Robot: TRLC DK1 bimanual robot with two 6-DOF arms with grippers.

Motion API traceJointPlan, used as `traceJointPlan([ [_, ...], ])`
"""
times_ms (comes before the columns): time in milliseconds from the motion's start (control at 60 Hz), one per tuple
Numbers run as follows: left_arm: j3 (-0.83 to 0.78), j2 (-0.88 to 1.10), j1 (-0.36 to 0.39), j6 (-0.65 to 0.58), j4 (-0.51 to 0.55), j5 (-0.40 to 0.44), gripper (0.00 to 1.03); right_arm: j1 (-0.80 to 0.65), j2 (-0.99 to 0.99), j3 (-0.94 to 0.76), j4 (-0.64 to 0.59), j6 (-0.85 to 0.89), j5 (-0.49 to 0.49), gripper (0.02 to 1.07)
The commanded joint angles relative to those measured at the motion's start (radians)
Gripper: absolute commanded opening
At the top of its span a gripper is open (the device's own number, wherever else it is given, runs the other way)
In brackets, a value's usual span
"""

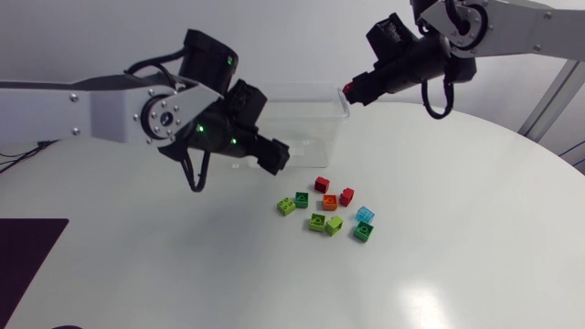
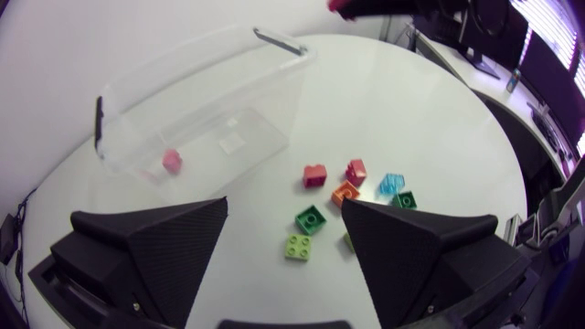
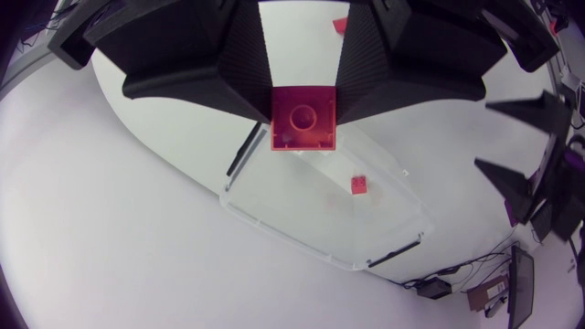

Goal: Place the duplo bricks in the container

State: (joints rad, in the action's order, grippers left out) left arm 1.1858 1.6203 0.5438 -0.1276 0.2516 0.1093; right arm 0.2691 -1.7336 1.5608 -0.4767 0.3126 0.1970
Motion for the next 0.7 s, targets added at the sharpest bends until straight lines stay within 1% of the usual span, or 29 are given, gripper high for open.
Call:
traceJointPlan([
  [0,-0.051,0.013,0.033,-0.06,-0.021,0.02,0.85,0.019,-0.081,0.081,-0.03,-0.043,-0.001,0.39],
  [150,-0.068,0.085,0.077,-0.089,-0.043,0.02,0.85,0.042,-0.173,0.208,-0.06,-0.069,-0.007,0.39],
  [300,-0.071,0.151,0.104,-0.107,-0.052,0.02,0.84,0.061,-0.239,0.271,-0.073,-0.073,-0.022,0.39],
  [600,-0.101,0.178,0.097,-0.119,-0.087,0.018,0.84,0.064,-0.366,0.372,-0.074,-0.083,-0.045,0.41],
  [633,-0.103,0.179,0.096,-0.127,-0.089,0.018,0.84,0.064,-0.377,0.387,-0.077,-0.09,-0.048,0.44],
  [667,-0.104,0.181,0.096,-0.133,-0.091,0.018,0.84,0.062,-0.388,0.403,-0.083,-0.096,-0.053,0.55],
  [683,-0.106,0.184,0.096,-0.136,-0.091,0.018,0.84,0.062,-0.397,0.418,-0.091,-0.098,-0.053,0.65],
])
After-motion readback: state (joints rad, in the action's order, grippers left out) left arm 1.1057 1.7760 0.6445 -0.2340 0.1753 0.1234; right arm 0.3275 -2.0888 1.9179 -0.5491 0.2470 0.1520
